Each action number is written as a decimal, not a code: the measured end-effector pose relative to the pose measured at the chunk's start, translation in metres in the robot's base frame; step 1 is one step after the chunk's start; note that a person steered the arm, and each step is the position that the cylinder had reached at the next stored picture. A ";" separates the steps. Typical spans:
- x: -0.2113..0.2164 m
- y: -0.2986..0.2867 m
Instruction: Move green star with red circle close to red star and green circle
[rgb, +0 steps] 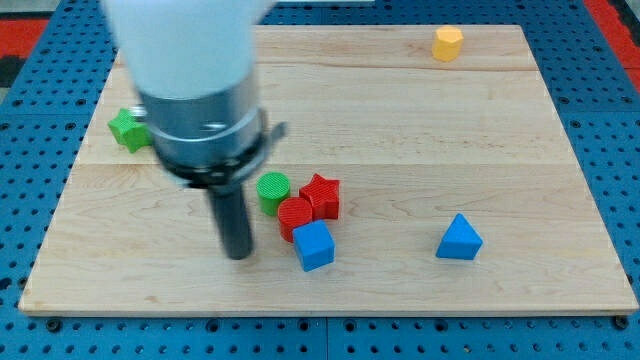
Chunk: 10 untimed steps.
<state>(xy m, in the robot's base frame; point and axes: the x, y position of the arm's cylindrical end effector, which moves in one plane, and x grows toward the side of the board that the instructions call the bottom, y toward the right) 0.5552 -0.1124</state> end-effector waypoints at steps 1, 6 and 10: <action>-0.001 -0.079; -0.168 -0.120; -0.213 -0.138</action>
<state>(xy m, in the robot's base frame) 0.3418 -0.2503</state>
